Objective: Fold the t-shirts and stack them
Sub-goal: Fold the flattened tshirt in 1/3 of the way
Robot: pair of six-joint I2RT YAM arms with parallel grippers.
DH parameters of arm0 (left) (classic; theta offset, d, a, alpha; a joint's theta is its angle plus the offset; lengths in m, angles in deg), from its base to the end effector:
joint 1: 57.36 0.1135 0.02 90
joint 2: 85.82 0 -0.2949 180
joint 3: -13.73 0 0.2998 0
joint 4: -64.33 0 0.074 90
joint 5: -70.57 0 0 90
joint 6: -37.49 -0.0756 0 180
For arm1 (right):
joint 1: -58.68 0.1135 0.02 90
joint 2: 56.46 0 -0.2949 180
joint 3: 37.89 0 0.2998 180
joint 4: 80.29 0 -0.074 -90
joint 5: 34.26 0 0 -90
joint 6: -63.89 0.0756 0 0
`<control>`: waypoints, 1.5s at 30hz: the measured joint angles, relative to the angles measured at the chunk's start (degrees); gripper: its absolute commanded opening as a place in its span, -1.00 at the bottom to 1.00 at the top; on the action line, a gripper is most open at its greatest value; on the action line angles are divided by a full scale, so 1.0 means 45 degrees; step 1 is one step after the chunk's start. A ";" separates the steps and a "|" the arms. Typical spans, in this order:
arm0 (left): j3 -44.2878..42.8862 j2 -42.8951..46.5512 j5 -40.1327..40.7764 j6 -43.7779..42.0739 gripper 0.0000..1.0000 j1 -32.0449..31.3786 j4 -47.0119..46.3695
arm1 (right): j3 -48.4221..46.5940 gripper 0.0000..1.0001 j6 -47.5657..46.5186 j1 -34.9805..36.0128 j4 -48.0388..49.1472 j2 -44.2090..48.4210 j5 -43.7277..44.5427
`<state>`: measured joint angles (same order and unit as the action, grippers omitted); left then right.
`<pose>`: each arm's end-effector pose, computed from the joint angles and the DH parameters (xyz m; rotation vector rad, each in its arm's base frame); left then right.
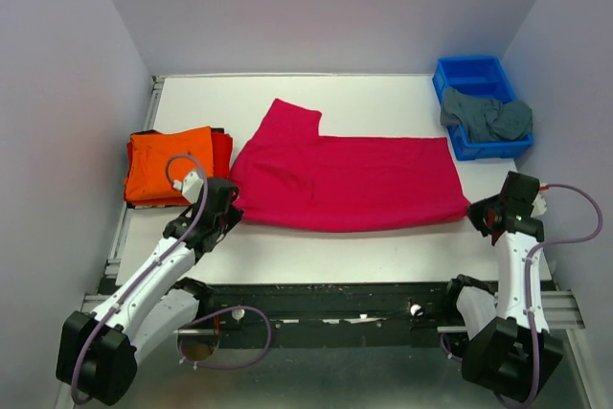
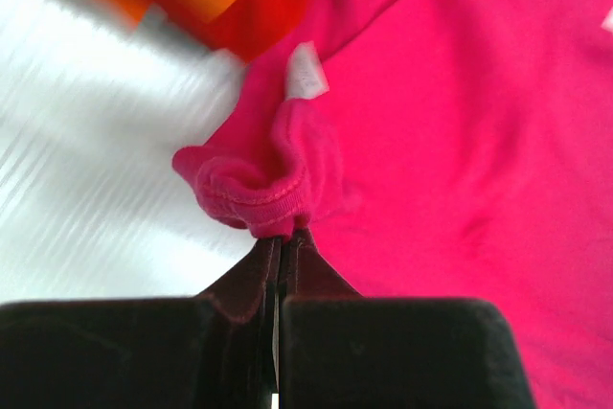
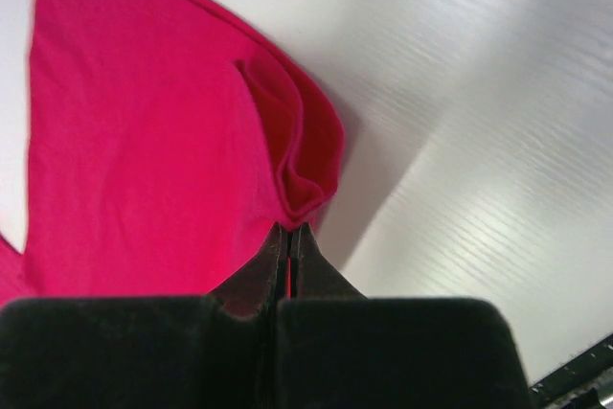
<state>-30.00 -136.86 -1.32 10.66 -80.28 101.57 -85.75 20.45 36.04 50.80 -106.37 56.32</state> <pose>0.2264 -0.0702 0.2023 -0.9470 2.1327 -0.3944 0.2064 -0.0869 0.2122 1.4049 2.0288 0.1691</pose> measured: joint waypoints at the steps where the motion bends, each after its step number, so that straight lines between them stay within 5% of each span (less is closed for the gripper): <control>1: 0.0709 0.0316 -0.0194 0.0185 -1.00 -0.0039 0.0024 | 0.0340 -0.99 0.0000 0.0000 -0.0015 0.0214 0.0005; 5: 0.2550 0.0957 -0.0573 0.0763 -1.00 -0.0165 0.0180 | 0.1579 -0.99 0.0019 0.0000 -0.0097 0.0636 -0.0005; 8: 0.2079 0.0665 -0.0491 0.0869 -1.00 -0.0160 0.0350 | 0.1287 -0.99 0.0034 0.0005 -0.0141 0.0491 -0.0165; 13: -0.3502 -0.1583 0.0457 0.0131 -1.00 -0.0107 0.1409 | -0.3021 -0.99 -0.0170 0.0005 -0.0767 -0.1122 -0.0729; 17: -0.6222 -0.1297 0.1282 -0.0466 -1.00 -0.0102 0.0942 | -0.5260 -0.99 -0.0374 0.0000 -0.0189 -0.0884 -0.0801; 27: 0.1103 0.2574 0.0330 0.0384 -1.00 -0.0102 0.2074 | 0.0126 -0.99 -0.0355 -0.0058 -0.1171 0.0704 -0.0665; 33: 0.2064 0.4532 -0.0622 0.0937 -1.00 -0.0102 0.2997 | 0.0957 -0.99 -0.0359 -0.0063 -0.1734 0.2312 -0.0466; 40: 0.2390 0.4600 -0.1103 0.1307 -0.96 -0.0102 0.3225 | 0.1020 -0.83 -0.0335 -0.0073 -0.1855 0.2671 -0.0335; 41: 0.2545 0.4673 -0.1185 0.1345 -0.85 -0.0102 0.3230 | 0.1020 -0.59 -0.0330 -0.0073 -0.1919 0.2647 -0.0301; 43: 0.2871 0.4906 -0.1384 0.1438 -0.24 -0.0102 0.3264 | 0.1015 0.20 -0.0277 -0.0073 -0.2035 0.2628 -0.0253; 44: 0.2982 0.5022 -0.1452 0.1477 0.15 -0.0102 0.3264 | 0.1015 0.55 -0.0160 -0.0073 -0.2059 0.2628 -0.0223; 45: 0.3118 0.5173 -0.1574 0.1496 0.68 -0.0102 0.3269 | 0.1015 0.63 -0.0102 -0.0073 -0.2055 0.2633 -0.0194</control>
<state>-15.97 -113.59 -8.41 17.40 -80.74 116.28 -81.18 20.00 35.72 41.56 -94.53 55.44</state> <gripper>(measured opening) 0.262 0.500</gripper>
